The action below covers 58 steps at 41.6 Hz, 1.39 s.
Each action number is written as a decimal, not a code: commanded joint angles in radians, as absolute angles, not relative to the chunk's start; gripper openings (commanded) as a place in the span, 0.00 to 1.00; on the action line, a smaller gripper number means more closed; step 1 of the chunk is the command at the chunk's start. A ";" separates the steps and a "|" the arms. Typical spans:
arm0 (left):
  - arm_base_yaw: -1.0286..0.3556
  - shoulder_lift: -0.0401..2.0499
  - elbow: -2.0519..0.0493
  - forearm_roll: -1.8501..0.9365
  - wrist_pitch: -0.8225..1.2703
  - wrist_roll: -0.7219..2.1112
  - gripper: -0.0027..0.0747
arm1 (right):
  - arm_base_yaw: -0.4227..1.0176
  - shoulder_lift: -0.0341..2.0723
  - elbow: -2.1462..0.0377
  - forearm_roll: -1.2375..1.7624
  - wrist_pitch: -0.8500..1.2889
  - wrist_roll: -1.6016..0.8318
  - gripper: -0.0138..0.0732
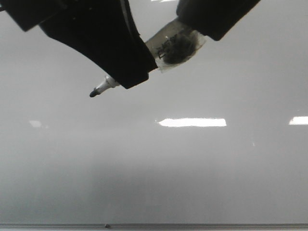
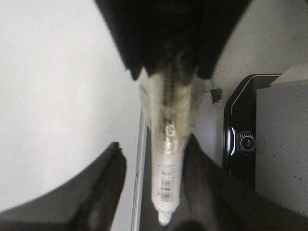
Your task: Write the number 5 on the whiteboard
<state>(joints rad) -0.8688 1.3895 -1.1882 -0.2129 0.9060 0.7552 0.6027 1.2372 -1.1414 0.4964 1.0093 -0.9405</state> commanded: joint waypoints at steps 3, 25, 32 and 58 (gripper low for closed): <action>-0.876 1.325 -1.226 -0.165 0.849 0.641 0.67 | 0.604 1.208 -1.175 0.512 0.981 -0.907 0.08; -0.623 1.076 -1.219 -0.126 0.901 0.378 0.66 | 0.525 1.009 -1.170 -0.012 0.911 -0.134 0.08; -0.576 1.010 -1.153 -0.126 0.855 0.369 0.66 | 0.479 0.832 -0.886 0.000 0.498 0.044 0.08; -0.576 1.019 -1.103 -0.133 0.756 0.369 0.66 | 0.480 0.991 -0.796 0.000 0.219 0.034 0.08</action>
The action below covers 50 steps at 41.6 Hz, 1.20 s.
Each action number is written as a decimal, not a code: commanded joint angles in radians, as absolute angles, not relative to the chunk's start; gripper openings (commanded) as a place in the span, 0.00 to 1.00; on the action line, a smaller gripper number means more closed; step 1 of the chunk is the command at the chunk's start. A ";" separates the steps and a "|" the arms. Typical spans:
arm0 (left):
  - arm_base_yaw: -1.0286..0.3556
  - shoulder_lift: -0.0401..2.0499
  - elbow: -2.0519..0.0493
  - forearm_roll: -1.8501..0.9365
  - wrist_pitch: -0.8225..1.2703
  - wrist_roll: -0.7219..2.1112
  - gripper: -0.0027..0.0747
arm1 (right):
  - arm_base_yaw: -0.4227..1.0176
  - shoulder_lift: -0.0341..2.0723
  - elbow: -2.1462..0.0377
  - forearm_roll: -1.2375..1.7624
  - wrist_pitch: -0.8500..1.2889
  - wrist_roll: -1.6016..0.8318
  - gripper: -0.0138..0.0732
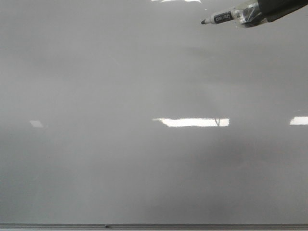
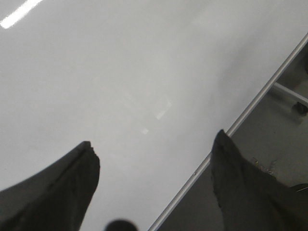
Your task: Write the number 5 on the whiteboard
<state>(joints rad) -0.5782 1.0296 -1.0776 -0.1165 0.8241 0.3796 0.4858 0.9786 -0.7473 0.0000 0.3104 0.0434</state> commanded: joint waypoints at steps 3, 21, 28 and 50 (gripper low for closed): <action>-0.576 1.019 -1.103 -0.133 0.756 0.369 0.66 | 0.477 1.013 -0.816 0.000 0.219 0.034 0.08; -0.576 1.019 -1.103 -0.138 0.754 0.369 0.66 | 0.455 1.153 -0.922 -0.020 0.190 0.033 0.08; -0.576 1.019 -1.103 -0.138 0.751 0.369 0.66 | 0.449 1.192 -0.973 -0.042 0.197 0.033 0.08; -0.576 1.019 -1.103 -0.140 0.738 0.369 0.66 | 0.471 1.340 -1.004 -0.044 0.319 -0.045 0.08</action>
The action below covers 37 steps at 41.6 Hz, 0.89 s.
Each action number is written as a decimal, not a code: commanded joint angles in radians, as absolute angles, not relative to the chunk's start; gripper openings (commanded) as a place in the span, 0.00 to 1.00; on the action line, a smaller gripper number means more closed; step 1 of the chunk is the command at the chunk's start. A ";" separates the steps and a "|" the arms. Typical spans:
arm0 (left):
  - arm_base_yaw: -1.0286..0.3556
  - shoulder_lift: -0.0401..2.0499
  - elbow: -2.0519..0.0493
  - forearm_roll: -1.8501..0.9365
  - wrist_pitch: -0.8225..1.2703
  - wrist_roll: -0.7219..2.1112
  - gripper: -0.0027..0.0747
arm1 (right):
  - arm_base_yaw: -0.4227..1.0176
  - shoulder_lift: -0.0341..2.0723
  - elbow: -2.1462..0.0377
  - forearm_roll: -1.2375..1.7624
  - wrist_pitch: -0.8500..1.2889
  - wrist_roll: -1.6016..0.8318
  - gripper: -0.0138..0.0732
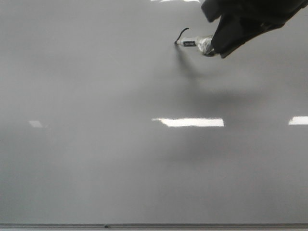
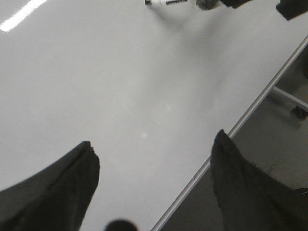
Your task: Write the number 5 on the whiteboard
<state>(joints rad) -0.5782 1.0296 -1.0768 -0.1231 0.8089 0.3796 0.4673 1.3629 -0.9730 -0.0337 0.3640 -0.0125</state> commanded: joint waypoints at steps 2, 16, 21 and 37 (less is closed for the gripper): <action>-0.576 1.019 -1.103 -0.140 0.736 0.369 0.66 | 0.461 1.333 -1.006 -0.046 0.323 -0.045 0.08; -0.576 1.019 -1.103 -0.140 0.734 0.369 0.66 | 0.376 1.315 -0.979 -0.042 0.474 -0.045 0.08; -0.576 1.019 -1.103 -0.140 0.727 0.369 0.66 | 0.438 1.351 -0.962 -0.035 0.419 -0.045 0.08; -0.576 1.019 -1.103 -0.140 0.725 0.369 0.66 | 0.492 1.290 -1.027 -0.060 0.466 -0.044 0.08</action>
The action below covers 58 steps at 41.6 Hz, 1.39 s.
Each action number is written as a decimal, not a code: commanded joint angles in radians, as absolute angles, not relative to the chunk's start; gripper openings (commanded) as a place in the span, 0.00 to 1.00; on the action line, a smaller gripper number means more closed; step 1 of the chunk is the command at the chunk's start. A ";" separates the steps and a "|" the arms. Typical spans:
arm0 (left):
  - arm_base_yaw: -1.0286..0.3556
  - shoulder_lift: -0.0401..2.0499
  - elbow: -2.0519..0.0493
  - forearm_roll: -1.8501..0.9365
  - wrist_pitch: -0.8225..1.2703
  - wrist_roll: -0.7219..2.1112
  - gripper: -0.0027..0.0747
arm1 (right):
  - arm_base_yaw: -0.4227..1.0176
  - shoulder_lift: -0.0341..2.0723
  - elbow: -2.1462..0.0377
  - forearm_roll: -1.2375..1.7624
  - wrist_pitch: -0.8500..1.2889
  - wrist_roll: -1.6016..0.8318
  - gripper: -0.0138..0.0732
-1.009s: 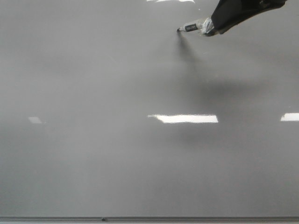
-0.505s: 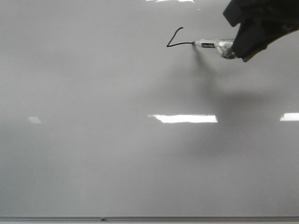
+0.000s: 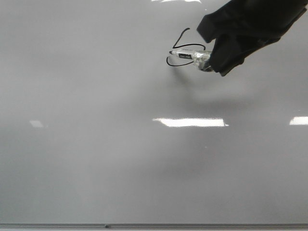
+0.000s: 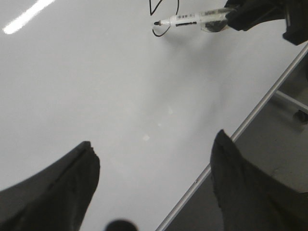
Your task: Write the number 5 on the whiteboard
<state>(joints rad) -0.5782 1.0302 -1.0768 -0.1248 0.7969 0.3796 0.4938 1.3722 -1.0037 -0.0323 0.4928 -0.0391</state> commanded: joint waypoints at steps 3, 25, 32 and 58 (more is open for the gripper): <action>-0.576 1.019 -1.103 -0.140 0.725 0.369 0.66 | 0.475 1.267 -1.025 -0.078 0.459 -0.044 0.08; -0.576 1.019 -1.103 -0.140 0.710 0.369 0.66 | 0.415 1.327 -1.025 -0.078 0.332 -0.043 0.08; -0.576 1.019 -1.103 -0.140 0.708 0.369 0.66 | 0.383 1.333 -1.025 -0.078 0.342 -0.043 0.08; -0.590 1.019 -1.103 -0.140 0.696 0.429 0.66 | 0.484 1.146 -1.026 -0.068 0.506 -0.084 0.08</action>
